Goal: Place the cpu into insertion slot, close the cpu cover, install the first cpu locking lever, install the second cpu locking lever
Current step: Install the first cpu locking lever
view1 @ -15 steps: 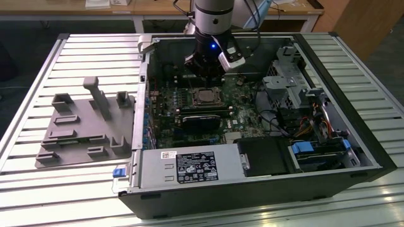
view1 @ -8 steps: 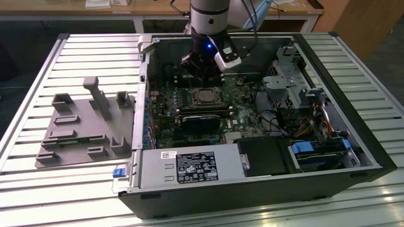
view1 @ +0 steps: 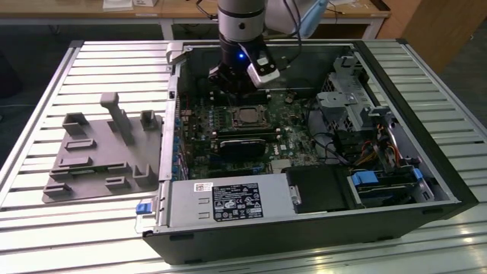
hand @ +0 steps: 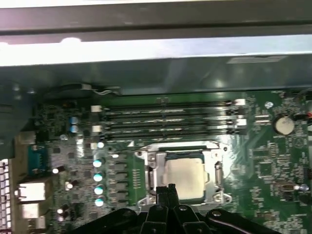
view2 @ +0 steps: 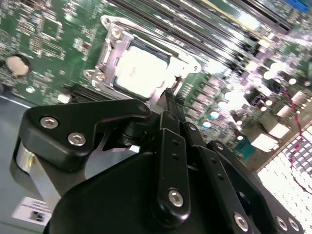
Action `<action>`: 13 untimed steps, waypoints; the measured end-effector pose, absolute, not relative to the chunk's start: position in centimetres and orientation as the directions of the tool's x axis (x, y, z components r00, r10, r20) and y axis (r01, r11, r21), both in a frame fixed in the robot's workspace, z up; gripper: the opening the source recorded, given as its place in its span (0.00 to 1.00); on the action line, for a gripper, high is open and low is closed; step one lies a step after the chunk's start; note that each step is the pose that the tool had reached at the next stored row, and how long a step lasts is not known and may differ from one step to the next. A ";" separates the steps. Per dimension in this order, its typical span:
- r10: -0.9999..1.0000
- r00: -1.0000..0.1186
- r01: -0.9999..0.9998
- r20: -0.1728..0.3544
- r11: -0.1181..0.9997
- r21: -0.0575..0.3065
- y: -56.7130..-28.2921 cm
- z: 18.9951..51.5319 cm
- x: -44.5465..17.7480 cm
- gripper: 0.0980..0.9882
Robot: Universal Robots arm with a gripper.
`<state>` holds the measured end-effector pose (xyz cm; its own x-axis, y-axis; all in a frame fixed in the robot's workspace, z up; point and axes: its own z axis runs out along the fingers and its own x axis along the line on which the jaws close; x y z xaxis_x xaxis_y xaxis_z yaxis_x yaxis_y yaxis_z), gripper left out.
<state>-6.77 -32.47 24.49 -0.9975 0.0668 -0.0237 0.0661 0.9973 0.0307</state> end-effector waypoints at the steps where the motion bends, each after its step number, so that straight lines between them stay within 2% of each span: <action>1: 0.067 -0.997 0.066 -0.024 0.997 0.031 -32.5 24.5 -7.1 0.01; 13: 0.067 -0.997 0.066 -0.026 0.997 0.031 -32.5 24.5 -10.2 0.01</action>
